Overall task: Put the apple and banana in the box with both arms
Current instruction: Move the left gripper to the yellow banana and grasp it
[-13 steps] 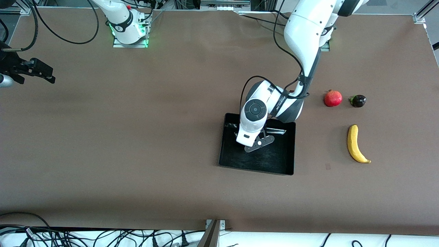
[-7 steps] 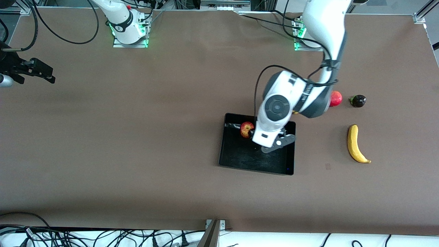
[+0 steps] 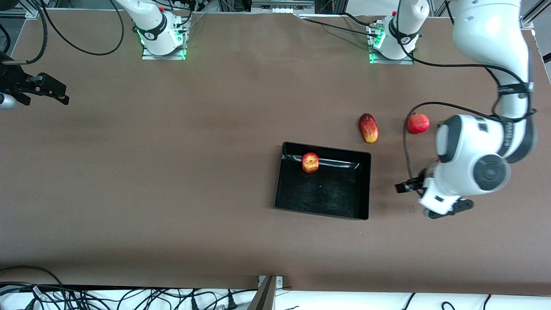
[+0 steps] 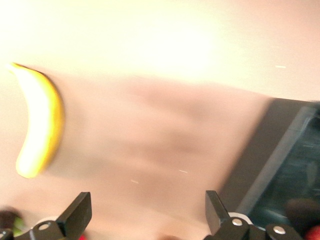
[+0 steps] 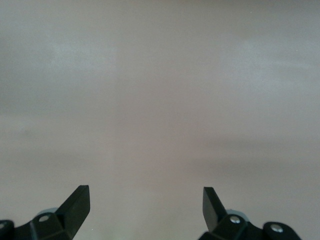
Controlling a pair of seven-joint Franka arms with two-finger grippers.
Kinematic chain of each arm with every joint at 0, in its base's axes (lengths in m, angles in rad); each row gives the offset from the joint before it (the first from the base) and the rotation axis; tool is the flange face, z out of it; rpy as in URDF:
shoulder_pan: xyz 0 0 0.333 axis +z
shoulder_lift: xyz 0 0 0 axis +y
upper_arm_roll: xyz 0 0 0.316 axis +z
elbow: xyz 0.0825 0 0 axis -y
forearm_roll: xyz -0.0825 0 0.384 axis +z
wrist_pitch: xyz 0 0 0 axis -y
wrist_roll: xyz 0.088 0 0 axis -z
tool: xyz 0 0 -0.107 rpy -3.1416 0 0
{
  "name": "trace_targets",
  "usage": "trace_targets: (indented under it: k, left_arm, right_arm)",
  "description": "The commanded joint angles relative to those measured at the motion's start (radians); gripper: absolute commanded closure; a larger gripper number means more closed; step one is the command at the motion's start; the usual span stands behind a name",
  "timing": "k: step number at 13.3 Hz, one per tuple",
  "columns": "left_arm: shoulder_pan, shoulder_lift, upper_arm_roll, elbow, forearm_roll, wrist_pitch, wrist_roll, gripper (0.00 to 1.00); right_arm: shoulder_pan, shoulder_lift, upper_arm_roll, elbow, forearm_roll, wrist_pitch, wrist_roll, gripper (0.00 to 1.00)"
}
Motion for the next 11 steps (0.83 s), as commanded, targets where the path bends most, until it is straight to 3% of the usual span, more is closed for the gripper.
trace_targets:
  k: [1, 4, 7, 11]
  left_arm:
    - [0.085, 0.048, -0.017, -0.002, 0.014, 0.02, 0.156, 0.0]
    - [0.124, 0.087, -0.017, -0.037, 0.073, 0.078, 0.18, 0.0]
    - [0.143, 0.1, -0.017, -0.129, 0.123, 0.233, 0.229, 0.0]
    - [0.182, 0.124, -0.017, -0.151, 0.148, 0.278, 0.304, 0.0]
  right_arm:
    - [-0.016, -0.004, 0.013, 0.008, 0.016, -0.013, 0.006, 0.0]
    - [-0.016, -0.004, 0.011, 0.008, 0.018, -0.013, 0.006, 0.0]
    - [-0.016, -0.004, 0.013, 0.008, 0.018, -0.013, 0.006, 0.0]
    - [-0.016, -0.005, 0.013, 0.008, 0.018, -0.013, 0.006, 0.0]
